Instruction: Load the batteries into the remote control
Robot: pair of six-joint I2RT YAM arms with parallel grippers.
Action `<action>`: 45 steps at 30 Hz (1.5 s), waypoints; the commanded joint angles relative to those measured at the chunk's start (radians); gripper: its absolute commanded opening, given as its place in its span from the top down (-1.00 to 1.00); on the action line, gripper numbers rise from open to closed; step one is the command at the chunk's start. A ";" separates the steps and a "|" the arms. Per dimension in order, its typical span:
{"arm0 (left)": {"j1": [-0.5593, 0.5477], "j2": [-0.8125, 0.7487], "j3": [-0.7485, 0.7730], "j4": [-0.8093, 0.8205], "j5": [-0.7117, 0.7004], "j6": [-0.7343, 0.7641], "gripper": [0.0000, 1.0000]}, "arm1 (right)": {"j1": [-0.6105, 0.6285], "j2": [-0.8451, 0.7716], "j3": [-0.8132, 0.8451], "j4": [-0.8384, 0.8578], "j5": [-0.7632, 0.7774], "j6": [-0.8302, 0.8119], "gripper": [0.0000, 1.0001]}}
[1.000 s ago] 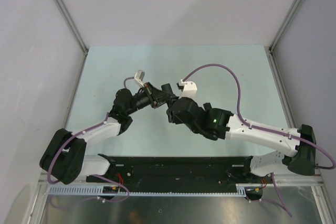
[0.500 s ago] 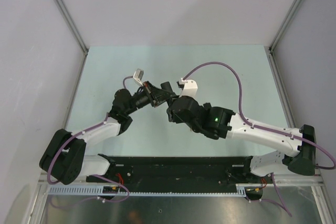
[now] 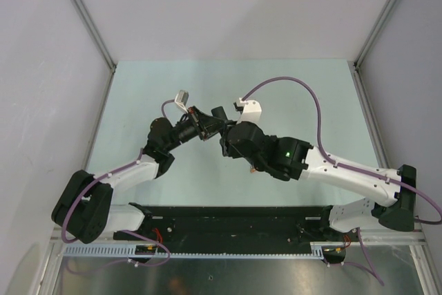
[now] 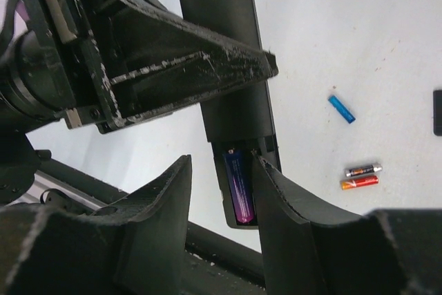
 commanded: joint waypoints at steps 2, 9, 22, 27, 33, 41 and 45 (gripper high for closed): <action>-0.011 -0.025 -0.001 0.067 0.012 -0.018 1.00 | -0.019 -0.022 0.075 -0.009 0.065 -0.050 0.08; -0.011 -0.015 -0.003 0.067 0.012 -0.016 0.99 | -0.019 -0.056 0.088 -0.055 0.091 -0.041 0.05; -0.008 -0.004 -0.016 0.129 0.052 -0.093 0.99 | -0.209 -0.258 -0.092 0.035 -0.258 -0.001 -0.13; -0.009 0.012 -0.009 0.162 0.093 -0.117 1.00 | -0.329 -0.308 -0.250 0.207 -0.629 0.050 -0.38; -0.011 0.038 0.002 0.193 0.135 -0.131 0.99 | -0.456 -0.344 -0.414 0.425 -0.913 0.130 -0.56; -0.020 0.059 0.013 0.202 0.141 -0.131 0.99 | -0.493 -0.349 -0.484 0.559 -1.027 0.200 -0.51; -0.022 0.068 0.019 0.202 0.138 -0.131 1.00 | -0.495 -0.331 -0.495 0.638 -1.078 0.223 -0.44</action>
